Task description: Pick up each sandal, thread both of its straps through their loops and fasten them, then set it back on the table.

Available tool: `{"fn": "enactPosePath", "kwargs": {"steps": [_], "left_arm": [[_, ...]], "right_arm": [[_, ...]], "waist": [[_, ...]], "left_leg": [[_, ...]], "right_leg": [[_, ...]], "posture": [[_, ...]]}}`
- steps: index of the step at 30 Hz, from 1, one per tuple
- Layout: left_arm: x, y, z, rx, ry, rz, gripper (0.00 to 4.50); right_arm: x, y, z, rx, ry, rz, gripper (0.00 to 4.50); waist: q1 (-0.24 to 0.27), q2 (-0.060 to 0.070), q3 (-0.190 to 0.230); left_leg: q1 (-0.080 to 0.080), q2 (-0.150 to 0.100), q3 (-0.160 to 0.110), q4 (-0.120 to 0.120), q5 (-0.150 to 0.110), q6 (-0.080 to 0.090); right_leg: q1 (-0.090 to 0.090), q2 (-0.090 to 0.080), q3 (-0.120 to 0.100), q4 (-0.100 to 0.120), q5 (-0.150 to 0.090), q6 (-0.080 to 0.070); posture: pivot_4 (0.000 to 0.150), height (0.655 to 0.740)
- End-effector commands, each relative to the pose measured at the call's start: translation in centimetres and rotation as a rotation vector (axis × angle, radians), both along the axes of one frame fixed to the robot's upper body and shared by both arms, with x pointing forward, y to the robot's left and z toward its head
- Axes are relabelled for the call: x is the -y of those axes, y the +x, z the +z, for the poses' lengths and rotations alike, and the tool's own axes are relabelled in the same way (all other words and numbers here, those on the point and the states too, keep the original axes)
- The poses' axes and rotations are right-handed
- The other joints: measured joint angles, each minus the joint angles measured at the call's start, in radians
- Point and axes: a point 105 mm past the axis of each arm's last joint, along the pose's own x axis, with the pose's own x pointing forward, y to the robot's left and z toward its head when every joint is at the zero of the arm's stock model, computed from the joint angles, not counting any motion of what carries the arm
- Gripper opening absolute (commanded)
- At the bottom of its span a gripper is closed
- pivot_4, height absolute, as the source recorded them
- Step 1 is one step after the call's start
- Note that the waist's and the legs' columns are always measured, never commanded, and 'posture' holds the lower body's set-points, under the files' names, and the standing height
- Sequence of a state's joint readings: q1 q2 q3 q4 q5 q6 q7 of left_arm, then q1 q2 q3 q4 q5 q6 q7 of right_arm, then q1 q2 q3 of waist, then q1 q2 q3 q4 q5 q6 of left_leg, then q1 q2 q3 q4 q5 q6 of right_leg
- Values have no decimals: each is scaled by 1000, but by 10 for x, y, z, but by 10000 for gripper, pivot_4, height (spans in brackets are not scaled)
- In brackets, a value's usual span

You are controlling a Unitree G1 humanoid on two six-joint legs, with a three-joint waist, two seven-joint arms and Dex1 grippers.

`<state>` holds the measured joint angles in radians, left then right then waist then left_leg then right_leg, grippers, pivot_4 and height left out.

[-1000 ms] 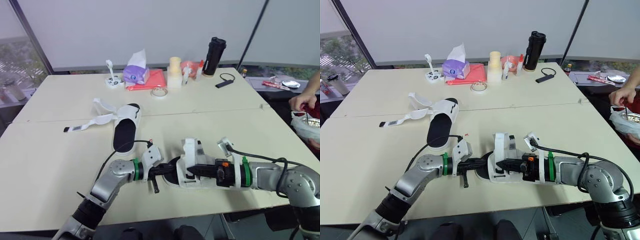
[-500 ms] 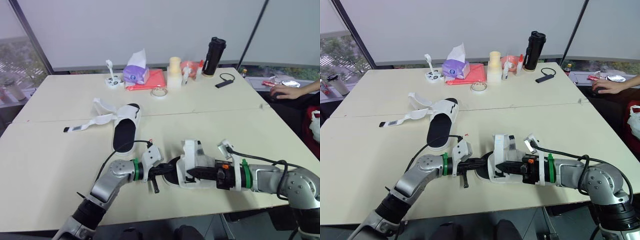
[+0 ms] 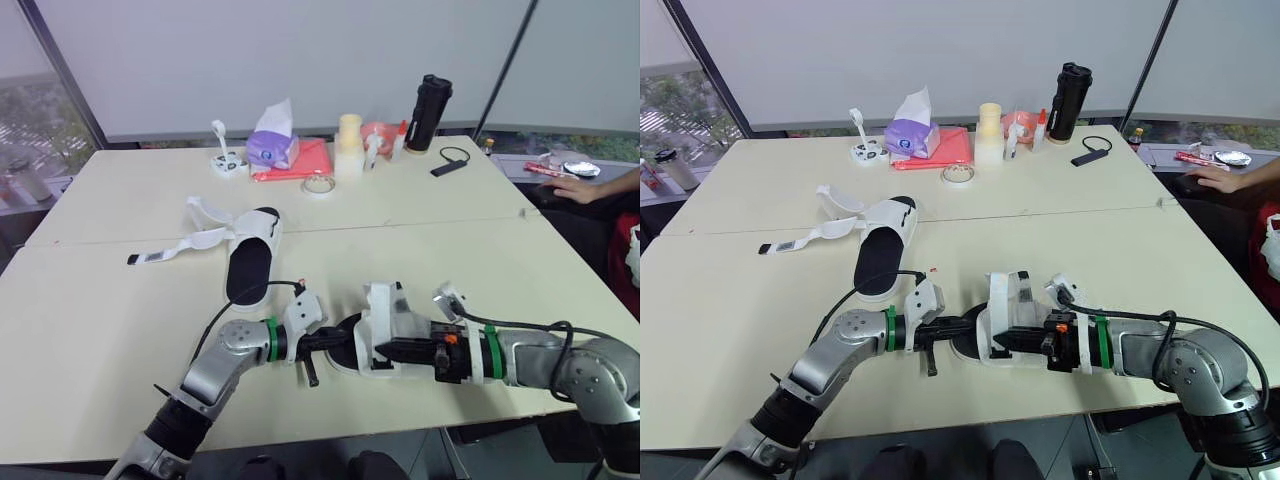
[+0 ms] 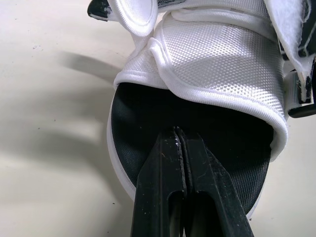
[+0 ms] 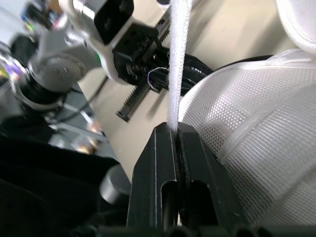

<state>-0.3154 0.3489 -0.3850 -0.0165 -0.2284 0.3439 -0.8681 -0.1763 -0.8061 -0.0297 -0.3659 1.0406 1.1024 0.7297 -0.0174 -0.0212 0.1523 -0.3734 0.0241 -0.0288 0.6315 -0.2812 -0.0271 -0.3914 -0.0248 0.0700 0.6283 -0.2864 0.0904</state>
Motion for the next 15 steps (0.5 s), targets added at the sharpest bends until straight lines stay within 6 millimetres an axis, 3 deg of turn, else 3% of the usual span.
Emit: {"fn": "enactPosePath", "kwargs": {"steps": [1, 7, 15], "left_arm": [[-27, -10, -57, -186, 173, 78, 0], [-27, -10, -57, -181, 176, 76, 0], [-28, -8, -57, -180, 178, 81, 0]], "right_arm": [[10, -3, -20, -4, -139, 5, 516], [17, -5, -26, 105, -271, 92, 516], [14, -10, -22, 227, -323, 190, 516]], "waist": [[0, -1, -1], [3, -5, -4], [5, -6, -5]], "left_leg": [[0, 0, 0, 0, 0, 0], [0, 0, 0, 0, 0, 0], [0, -1, 0, 0, 0, 0]], "right_leg": [[0, 0, 0, 0, 0, 0], [0, -1, 0, -1, 0, 0], [1, -2, -1, -2, 0, 0]], "posture": [[1500, 7400], [1500, 7400], [1500, 7400]]}}
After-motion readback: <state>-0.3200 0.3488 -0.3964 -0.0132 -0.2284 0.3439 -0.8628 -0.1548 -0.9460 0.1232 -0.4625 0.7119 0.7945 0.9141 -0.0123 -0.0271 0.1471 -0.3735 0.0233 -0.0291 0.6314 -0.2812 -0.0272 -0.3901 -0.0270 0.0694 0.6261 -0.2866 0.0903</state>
